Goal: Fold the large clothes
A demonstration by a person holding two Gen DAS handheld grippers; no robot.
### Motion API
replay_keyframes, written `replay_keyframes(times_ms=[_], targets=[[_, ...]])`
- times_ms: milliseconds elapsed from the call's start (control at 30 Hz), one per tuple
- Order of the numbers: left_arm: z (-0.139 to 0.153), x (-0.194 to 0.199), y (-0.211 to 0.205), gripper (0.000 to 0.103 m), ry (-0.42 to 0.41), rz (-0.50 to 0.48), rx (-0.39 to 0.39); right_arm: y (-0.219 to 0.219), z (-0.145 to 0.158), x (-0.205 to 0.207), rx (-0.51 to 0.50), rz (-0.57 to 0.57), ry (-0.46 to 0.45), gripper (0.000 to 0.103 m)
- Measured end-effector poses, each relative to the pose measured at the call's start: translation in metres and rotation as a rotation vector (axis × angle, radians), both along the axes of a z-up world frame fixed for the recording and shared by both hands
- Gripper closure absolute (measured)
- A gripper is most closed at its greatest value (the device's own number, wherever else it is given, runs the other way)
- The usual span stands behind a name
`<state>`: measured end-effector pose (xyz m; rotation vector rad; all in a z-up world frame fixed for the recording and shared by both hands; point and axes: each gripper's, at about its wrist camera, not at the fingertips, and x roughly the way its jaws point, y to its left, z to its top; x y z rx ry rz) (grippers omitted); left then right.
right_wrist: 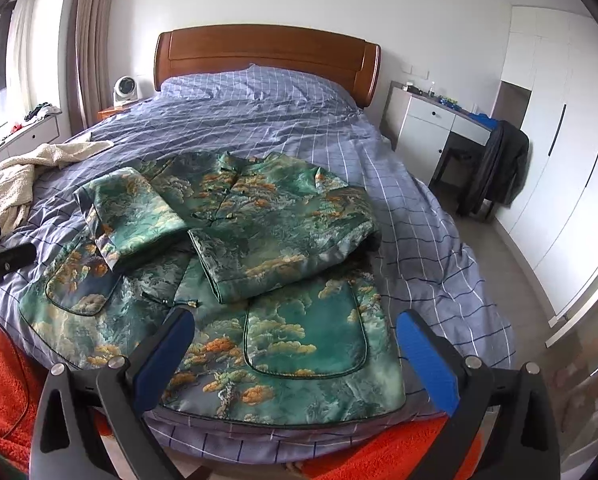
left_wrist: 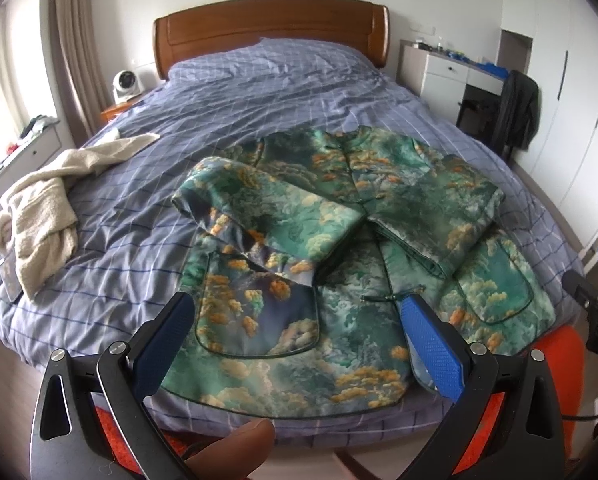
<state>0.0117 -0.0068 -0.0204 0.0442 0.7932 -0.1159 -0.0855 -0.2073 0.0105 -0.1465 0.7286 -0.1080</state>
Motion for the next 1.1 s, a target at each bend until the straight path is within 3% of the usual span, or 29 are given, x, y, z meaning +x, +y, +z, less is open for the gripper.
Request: replay_keyframes(times_ms=[1100], targets=[[0.0028, -0.0048, -0.0043, 0.0, -0.031, -0.002, 0.044, 0.0034, 0.0003, -0.0029, -0.002, 0.004, 0.002, 0.0]])
